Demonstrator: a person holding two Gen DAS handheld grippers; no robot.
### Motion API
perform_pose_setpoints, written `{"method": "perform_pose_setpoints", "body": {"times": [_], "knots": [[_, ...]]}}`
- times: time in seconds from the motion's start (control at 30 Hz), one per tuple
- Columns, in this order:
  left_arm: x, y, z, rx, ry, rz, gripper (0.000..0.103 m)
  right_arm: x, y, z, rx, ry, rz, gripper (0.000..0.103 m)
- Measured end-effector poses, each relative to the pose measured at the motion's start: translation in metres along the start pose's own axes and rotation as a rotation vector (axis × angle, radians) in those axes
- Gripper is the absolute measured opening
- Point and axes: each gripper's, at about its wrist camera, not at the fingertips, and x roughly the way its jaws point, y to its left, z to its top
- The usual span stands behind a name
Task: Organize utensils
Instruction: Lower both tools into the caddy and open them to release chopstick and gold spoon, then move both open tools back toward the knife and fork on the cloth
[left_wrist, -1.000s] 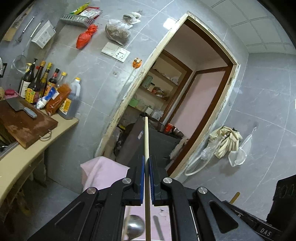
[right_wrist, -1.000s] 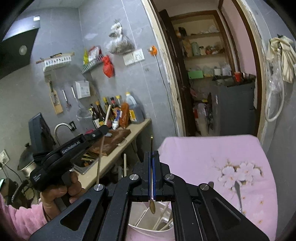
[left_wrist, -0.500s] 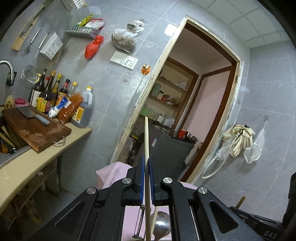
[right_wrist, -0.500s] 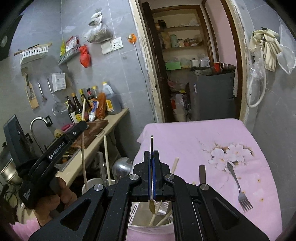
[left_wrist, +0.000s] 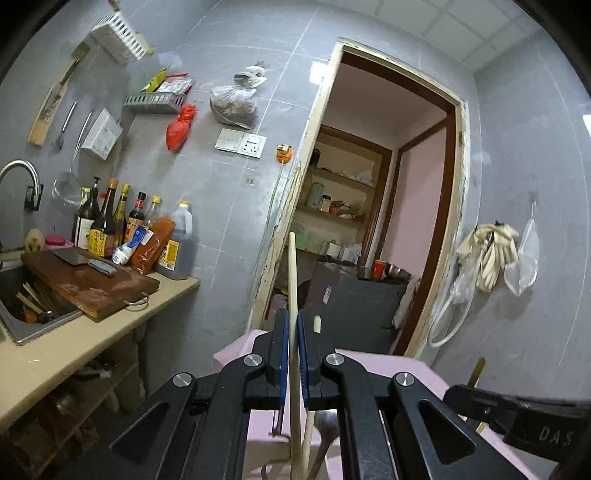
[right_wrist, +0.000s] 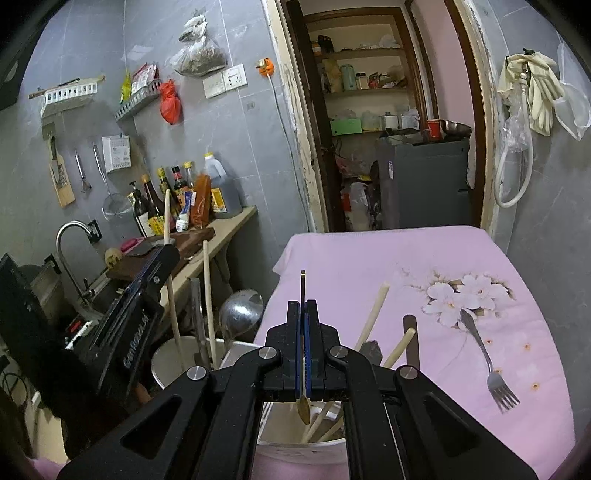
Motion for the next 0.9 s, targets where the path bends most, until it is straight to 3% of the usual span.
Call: {"method": "perform_pose_setpoints", "body": {"times": [0.33, 0.67, 0.73, 0.83, 0.9], "knots": [[-0.009, 0.0, -0.011, 0.064, 0.055, 0.01, 0.006, 0.009, -0.001, -0.012, 0.013, 0.043, 0.014, 0.002], [-0.015, 0.003, -0.006, 0.104, 0.167, -0.045, 0.008, 0.01, -0.006, -0.016, 0.025, 0.063, 0.039, 0.004], [-0.016, 0.004, -0.003, 0.095, 0.187, -0.049, 0.012, 0.008, -0.007, -0.015, 0.029, 0.06, 0.046, 0.004], [-0.017, 0.006, 0.005, 0.057, 0.202, -0.056, 0.029, 0.004, -0.008, -0.01, 0.028, 0.047, 0.059, 0.007], [-0.017, 0.007, 0.012, 0.033, 0.205, -0.053, 0.048, -0.002, -0.009, -0.005, 0.029, 0.03, 0.069, 0.009]]}}
